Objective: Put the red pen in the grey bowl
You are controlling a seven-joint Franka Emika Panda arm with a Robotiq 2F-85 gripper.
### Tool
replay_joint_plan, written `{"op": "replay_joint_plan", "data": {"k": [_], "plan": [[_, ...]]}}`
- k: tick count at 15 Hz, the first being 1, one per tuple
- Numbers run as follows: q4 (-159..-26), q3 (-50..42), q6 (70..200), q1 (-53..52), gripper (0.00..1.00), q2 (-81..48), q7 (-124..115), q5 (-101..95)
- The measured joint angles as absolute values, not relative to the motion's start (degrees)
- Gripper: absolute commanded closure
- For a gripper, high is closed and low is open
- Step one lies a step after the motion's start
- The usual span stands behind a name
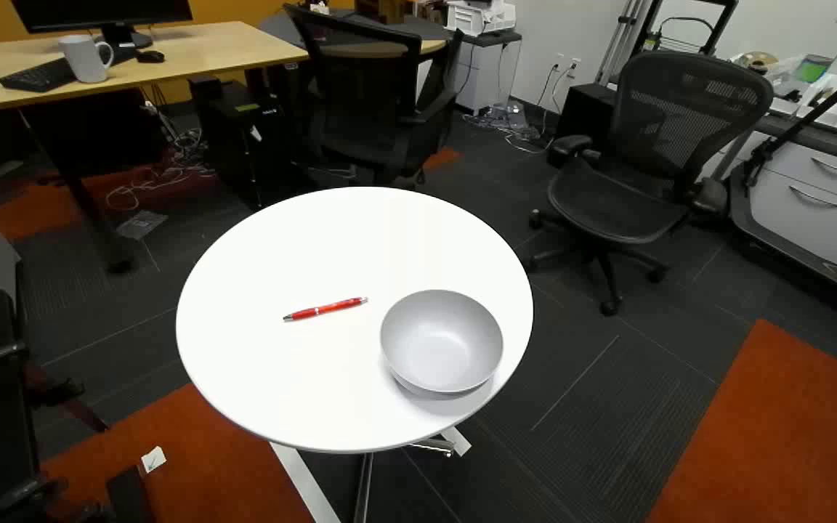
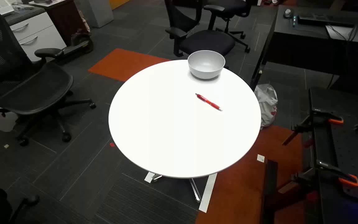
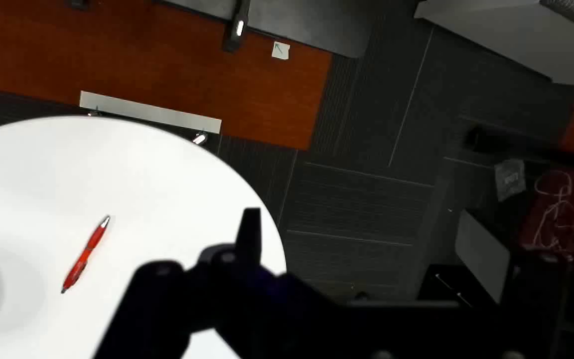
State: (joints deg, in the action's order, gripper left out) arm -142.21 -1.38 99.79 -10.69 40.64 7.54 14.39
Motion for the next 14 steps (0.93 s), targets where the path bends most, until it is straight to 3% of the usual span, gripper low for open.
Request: {"op": "replay_joint_plan", "data": {"k": [9,14], "plan": [[-142.2,-1.1,100.7,-10.0,0.0,40.4,7.5,14.2],[-142.7,-1.2,112.8,-6.6,0.0,35.0,7.5,13.9]]}}
